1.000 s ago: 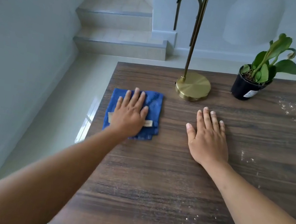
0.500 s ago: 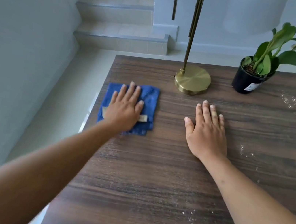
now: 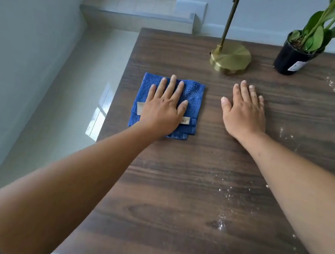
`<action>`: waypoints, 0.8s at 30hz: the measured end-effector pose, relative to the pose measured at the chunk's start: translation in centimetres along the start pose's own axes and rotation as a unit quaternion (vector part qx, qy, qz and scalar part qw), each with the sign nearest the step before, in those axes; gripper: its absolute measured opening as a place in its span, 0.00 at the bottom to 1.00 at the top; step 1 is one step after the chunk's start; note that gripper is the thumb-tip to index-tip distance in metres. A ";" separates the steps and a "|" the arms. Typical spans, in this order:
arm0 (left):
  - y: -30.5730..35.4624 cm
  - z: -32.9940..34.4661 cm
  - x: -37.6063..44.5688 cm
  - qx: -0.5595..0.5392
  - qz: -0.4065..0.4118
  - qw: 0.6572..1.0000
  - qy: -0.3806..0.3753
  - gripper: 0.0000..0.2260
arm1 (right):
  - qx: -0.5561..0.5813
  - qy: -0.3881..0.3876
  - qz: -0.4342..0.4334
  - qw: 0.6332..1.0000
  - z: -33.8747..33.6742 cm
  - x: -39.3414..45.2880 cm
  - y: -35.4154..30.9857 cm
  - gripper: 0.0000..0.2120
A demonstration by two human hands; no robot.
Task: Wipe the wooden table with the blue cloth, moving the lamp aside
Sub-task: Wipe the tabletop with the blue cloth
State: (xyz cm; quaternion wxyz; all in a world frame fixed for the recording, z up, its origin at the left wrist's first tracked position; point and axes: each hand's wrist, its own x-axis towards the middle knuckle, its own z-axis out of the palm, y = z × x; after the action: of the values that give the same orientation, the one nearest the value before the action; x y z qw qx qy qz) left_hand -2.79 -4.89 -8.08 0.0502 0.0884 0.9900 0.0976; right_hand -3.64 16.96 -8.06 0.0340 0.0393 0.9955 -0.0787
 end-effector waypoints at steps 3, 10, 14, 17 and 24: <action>-3.6 -0.5 -3.8 -0.003 -0.037 0.999 0.001 0.28 | -0.034 -0.027 0.025 0.999 -0.9 -0.2 -1.0 0.31; -5.4 -1.1 -6.4 -0.019 -0.056 0.998 -0.016 0.28 | -0.004 -0.017 0.010 1.000 -1.0 -7.0 -6.9 0.30; -3.4 -0.2 -13.9 -0.017 -0.008 1.000 -0.025 0.28 | -0.006 -0.064 0.007 0.998 0.4 -10.3 -8.6 0.32; -4.1 0.4 -19.8 -0.019 -0.015 1.000 -0.013 0.28 | -0.008 -0.069 0.001 0.998 0.7 -11.0 -8.2 0.34; -6.9 -0.5 -13.8 -0.012 -0.055 0.998 -0.013 0.29 | -0.006 -0.063 -0.008 0.998 1.4 -10.9 -7.7 0.33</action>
State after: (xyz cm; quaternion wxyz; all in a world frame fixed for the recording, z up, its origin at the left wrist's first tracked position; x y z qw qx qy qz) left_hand 9.58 -14.17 -7.85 0.0698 0.0342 0.9914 0.1051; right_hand 6.62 8.33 -7.39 0.0965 0.0266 0.9921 -0.0757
